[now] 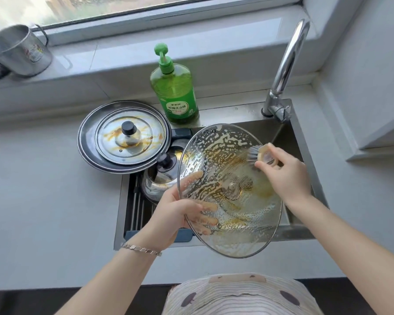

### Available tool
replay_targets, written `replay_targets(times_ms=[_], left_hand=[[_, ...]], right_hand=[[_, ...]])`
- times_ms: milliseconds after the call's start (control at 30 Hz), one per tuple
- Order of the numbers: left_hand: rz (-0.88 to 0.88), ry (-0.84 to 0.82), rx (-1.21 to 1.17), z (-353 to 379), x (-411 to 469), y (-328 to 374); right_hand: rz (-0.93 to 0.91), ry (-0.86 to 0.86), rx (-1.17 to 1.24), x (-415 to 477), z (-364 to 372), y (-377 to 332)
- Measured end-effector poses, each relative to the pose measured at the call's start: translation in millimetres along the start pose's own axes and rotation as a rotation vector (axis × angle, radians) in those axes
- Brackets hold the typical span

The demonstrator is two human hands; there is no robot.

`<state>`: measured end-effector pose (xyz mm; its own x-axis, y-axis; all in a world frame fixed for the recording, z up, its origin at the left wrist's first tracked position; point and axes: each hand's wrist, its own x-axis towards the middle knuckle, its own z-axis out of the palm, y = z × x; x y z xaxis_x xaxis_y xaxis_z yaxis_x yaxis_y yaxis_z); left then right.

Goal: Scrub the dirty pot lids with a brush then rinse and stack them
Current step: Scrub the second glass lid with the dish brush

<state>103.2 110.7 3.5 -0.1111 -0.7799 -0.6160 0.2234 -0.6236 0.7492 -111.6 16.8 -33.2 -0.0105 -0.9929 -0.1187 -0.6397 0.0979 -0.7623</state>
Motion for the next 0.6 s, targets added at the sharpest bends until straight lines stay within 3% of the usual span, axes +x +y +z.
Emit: replay_targets(times_ms=[133,200,267,433,533,600], left_hand=[[-0.008,-0.011,0.010,1.7,0.3,-0.6],[-0.010,-0.031,-0.002,0.3,-0.6,-1.5],[-0.010,-0.043,0.003,0.2,-0.3,-2.6],[-0.033,-0.046,0.005,2.2,4.1,-1.1],[-0.029,-0.053,0.036,0.9,3.4,0.7],[-0.044,-0.050,0.070,3.3,4.3,1.5]], right_hand=[[-0.231,-0.171,-0.037,-10.1,12.9,-8.4],[-0.159,-0.138,0.019,-2.7,9.8,-12.6],[-0.008,0.004,0.068,10.9,5.7,-12.7],[-0.212,-0.172,0.056,2.2,20.4,-25.5],[0.008,0.024,0.127,17.7,11.8,-22.2],[0.026,-0.018,0.145,14.2,12.6,-30.5]])
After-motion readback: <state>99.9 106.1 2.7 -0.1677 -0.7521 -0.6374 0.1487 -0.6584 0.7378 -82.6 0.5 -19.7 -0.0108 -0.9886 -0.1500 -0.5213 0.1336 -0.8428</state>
